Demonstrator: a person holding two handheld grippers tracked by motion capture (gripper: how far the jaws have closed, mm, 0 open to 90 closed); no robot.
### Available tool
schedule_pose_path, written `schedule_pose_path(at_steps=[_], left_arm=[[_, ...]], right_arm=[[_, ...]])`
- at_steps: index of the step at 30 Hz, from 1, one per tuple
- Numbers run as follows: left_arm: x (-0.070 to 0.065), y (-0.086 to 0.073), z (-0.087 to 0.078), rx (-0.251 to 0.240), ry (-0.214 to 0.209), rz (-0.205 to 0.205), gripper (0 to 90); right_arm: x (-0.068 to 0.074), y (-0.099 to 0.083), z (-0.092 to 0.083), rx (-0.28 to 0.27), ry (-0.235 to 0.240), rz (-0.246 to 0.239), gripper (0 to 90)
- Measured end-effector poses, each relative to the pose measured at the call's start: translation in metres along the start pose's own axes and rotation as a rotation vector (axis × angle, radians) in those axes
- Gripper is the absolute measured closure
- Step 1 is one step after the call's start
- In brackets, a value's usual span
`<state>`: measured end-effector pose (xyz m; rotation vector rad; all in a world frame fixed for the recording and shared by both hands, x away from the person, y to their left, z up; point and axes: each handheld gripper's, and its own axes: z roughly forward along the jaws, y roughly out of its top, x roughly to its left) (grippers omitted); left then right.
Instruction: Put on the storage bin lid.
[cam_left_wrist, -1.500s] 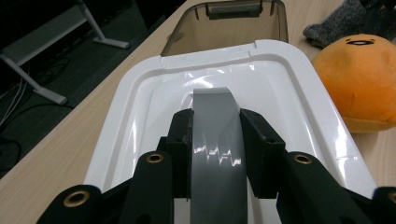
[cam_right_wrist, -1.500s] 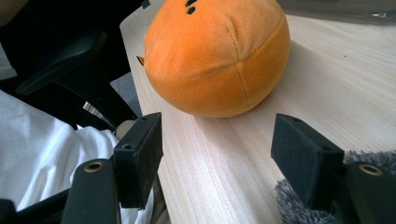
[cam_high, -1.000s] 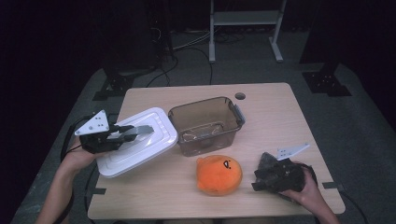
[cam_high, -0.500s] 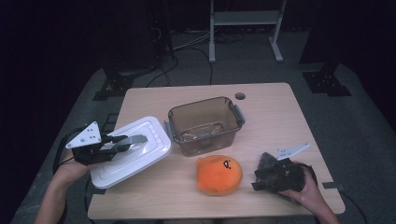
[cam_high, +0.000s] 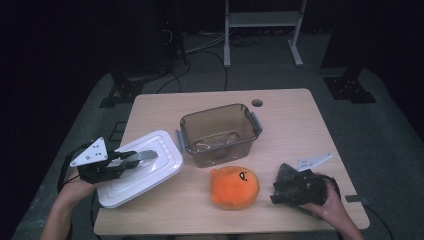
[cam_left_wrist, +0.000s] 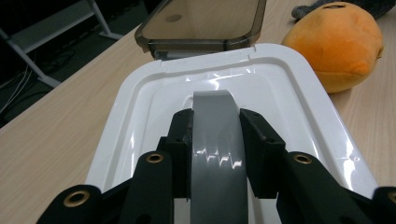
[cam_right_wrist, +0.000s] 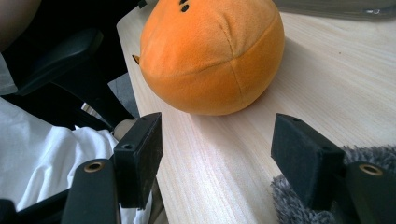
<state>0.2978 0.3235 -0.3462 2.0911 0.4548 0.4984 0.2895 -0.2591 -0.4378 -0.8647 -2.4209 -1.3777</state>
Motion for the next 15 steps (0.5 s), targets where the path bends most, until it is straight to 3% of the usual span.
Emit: schedule_pose_path(at_steps=[15], left_arm=[[-0.002,-0.019,0.013,0.020,-0.019,-0.022,66.4]], right_arm=[[0.000,0.000,-0.001,-0.008,-0.004,-0.002,32.8]])
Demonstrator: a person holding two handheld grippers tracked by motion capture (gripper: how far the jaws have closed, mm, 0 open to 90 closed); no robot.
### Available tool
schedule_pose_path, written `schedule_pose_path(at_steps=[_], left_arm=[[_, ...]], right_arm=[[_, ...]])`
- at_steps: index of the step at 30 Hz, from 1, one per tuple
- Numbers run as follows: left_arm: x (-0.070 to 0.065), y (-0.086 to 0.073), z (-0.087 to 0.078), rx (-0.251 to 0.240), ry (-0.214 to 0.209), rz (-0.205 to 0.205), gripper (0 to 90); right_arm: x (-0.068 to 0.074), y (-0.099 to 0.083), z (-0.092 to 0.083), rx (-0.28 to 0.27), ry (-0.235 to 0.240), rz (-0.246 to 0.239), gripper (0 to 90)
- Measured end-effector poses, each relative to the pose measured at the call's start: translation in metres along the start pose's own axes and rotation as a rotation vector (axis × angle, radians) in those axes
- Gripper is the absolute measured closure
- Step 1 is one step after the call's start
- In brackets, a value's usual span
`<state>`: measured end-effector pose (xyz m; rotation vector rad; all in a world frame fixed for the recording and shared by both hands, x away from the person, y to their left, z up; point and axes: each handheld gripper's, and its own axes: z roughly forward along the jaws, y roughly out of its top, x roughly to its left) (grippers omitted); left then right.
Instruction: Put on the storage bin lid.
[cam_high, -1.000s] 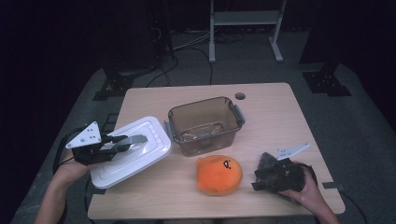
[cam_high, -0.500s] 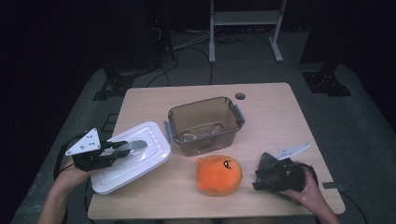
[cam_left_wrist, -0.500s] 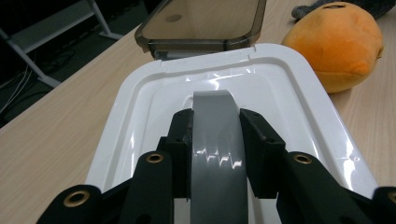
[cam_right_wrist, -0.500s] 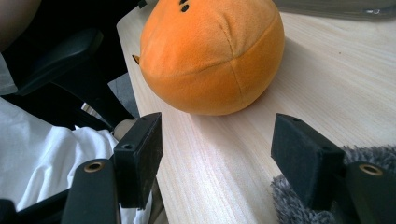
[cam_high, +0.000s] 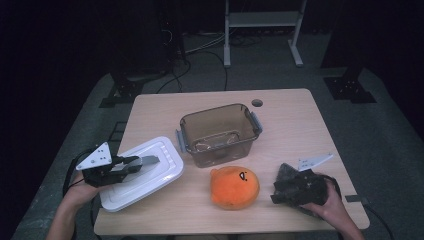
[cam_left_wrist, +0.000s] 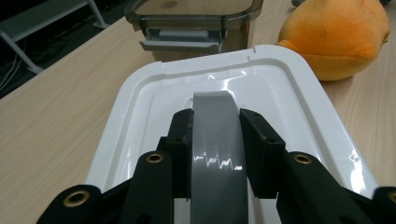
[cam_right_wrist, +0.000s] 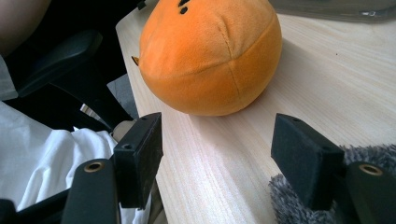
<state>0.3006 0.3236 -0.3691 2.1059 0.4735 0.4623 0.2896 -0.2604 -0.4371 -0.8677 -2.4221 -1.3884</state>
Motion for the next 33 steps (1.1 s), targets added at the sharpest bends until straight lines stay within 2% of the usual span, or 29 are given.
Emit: schedule_pose_path(at_steps=[11,15,24,33], left_arm=[[-0.003,-0.012,0.019,0.029,-0.021,-0.007,66.4],[-0.003,-0.018,0.026,0.037,-0.025,-0.021,66.3],[-0.006,-0.029,0.043,0.078,-0.054,-0.032,66.3],[-0.008,-0.036,0.054,0.099,-0.072,-0.046,66.3]], right_arm=[[0.000,0.000,-0.002,-0.005,-0.002,0.000,32.8],[0.001,0.000,-0.002,-0.007,-0.003,0.003,32.8],[0.000,-0.001,-0.003,-0.008,-0.005,0.003,32.8],[0.000,-0.001,-0.002,-0.007,-0.005,0.001,32.8]])
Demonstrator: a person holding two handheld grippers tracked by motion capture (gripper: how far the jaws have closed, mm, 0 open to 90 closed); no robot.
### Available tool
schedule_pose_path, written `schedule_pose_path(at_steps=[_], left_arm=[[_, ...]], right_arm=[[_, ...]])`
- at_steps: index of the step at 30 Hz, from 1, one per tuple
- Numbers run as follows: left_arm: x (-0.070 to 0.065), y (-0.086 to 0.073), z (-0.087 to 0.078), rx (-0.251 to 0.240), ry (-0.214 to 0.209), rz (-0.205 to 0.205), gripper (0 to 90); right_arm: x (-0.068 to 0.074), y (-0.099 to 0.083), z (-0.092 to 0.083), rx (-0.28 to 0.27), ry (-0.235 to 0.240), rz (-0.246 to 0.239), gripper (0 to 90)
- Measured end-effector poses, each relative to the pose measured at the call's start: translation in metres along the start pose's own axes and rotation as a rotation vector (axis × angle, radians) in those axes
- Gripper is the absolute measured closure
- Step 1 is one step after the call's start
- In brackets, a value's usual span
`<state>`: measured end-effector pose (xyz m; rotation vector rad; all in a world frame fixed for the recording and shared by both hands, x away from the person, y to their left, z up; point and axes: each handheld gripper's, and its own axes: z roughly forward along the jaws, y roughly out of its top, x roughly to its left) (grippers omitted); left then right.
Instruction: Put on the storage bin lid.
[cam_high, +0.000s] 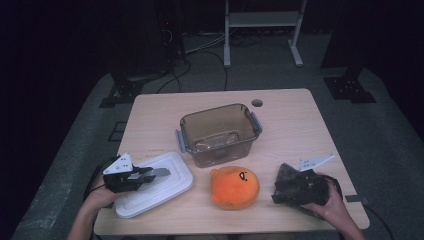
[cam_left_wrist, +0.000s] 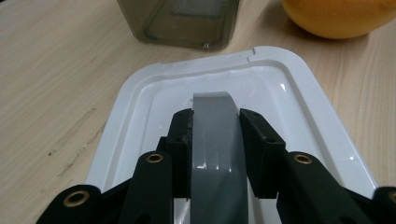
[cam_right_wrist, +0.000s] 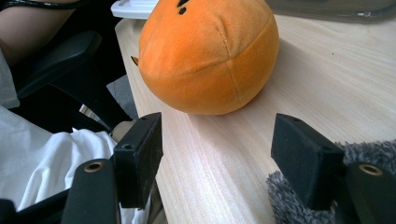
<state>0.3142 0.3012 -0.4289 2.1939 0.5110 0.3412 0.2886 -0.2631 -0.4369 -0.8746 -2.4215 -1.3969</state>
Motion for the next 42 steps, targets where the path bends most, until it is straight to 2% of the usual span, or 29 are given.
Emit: schedule_pose_path(at_steps=[8,9,19,31,42], left_arm=[[-0.002,-0.006,0.008,0.017,-0.009,-0.012,66.2],[-0.001,-0.007,0.010,0.031,-0.011,-0.015,66.2],[-0.003,-0.009,0.014,0.053,-0.017,-0.013,66.0],[-0.004,-0.005,0.005,0.015,-0.008,-0.034,60.5],[-0.014,0.012,-0.003,-0.034,-0.016,-0.031,49.3]], right_arm=[[0.000,0.000,0.000,0.002,0.000,0.006,32.8],[-0.001,-0.001,0.000,0.003,-0.001,0.007,32.8],[-0.004,-0.002,-0.001,-0.003,-0.006,0.019,32.6],[-0.007,-0.004,-0.004,-0.016,-0.012,0.036,31.9],[-0.009,-0.005,-0.004,-0.020,-0.014,0.047,30.6]])
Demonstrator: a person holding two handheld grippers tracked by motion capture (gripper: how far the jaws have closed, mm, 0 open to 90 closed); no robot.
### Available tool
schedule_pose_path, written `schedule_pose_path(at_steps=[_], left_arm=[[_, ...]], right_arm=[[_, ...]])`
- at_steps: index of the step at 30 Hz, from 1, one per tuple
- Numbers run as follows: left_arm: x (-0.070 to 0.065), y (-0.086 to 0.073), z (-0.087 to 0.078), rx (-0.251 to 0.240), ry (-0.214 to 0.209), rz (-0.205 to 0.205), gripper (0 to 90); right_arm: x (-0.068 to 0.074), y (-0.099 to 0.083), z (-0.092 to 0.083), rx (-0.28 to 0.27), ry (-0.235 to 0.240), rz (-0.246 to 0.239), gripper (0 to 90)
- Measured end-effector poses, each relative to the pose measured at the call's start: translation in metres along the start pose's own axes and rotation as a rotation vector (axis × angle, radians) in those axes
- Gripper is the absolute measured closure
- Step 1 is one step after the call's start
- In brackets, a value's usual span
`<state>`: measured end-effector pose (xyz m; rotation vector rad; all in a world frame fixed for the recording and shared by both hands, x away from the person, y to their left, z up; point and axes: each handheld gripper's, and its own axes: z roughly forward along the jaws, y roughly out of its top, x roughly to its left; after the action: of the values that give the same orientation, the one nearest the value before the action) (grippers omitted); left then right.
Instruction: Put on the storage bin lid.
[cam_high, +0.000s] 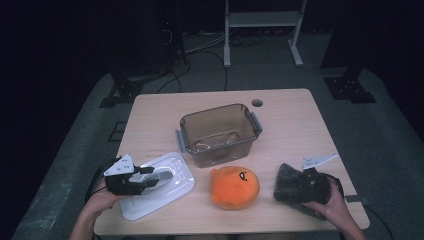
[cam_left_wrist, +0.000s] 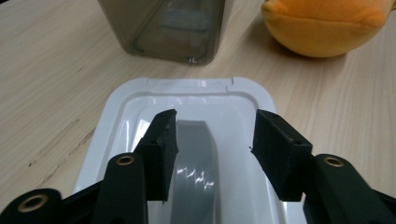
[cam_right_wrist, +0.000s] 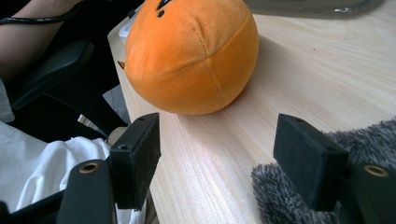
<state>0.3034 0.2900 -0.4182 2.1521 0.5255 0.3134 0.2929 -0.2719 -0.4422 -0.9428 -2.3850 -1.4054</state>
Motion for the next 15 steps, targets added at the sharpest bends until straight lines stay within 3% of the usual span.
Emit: schedule_pose_path(at_steps=[7,15], left_arm=[[-0.010,0.015,0.002,-0.042,-0.049,0.008,40.1],[-0.022,0.032,0.005,-0.042,-0.084,0.041,33.5]], right_arm=[[-0.001,-0.001,-0.002,-0.012,-0.003,0.008,29.5],[-0.003,-0.001,-0.004,-0.018,-0.009,0.015,28.7]])
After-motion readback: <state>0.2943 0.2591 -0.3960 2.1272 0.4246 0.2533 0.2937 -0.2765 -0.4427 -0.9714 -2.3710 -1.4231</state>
